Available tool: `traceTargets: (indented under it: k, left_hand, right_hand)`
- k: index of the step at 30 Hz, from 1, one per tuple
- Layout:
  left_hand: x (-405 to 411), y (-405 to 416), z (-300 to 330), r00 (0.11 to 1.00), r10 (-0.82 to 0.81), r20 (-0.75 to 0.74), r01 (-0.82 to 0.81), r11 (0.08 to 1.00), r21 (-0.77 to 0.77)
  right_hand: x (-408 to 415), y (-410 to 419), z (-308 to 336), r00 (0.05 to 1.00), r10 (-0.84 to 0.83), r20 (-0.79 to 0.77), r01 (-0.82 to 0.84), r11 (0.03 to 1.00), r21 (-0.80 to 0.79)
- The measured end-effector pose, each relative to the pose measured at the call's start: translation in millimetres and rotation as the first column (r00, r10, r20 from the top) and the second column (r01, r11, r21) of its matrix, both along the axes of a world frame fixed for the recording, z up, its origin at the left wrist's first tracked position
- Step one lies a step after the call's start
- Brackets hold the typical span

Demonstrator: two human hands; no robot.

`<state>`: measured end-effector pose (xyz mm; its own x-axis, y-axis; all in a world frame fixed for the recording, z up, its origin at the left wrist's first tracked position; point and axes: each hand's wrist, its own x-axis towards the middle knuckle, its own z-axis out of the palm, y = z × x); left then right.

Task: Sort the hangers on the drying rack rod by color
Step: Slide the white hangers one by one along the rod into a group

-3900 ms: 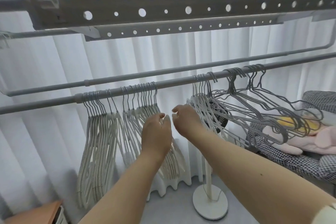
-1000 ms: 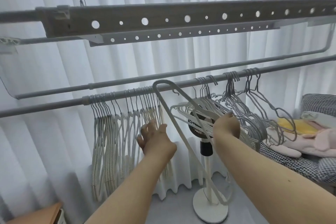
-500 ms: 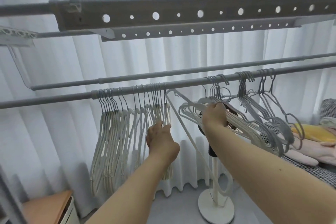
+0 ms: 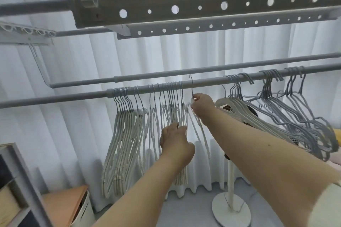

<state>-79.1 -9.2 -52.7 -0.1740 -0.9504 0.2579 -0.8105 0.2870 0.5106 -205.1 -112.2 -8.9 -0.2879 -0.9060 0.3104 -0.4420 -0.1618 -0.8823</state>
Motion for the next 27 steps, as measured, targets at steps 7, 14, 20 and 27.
traceTargets:
  k: [7,14,20,27]
  left_hand:
    - [-4,-5,-3,1.0,-0.006,0.014,0.006,1.0,-0.003]
    - [-16,-9,1,0.996,0.045,-0.073,-0.055,0.986,-0.155]
    - [-34,-1,7,0.949,-0.109,-0.295,0.033,0.968,-0.251]
    - [-49,10,13,0.918,-0.221,-0.328,0.168,0.968,-0.184]
  right_hand:
    - [-1,13,-10,0.979,0.042,-0.199,-0.038,0.999,0.023]
    - [-57,48,-17,0.714,-0.56,-0.419,0.537,0.823,-0.186]
    - [-81,63,-28,0.536,-0.457,-0.709,0.619,0.784,-0.038]
    - [-88,69,-23,0.459,-0.457,-0.762,0.65,0.758,-0.063]
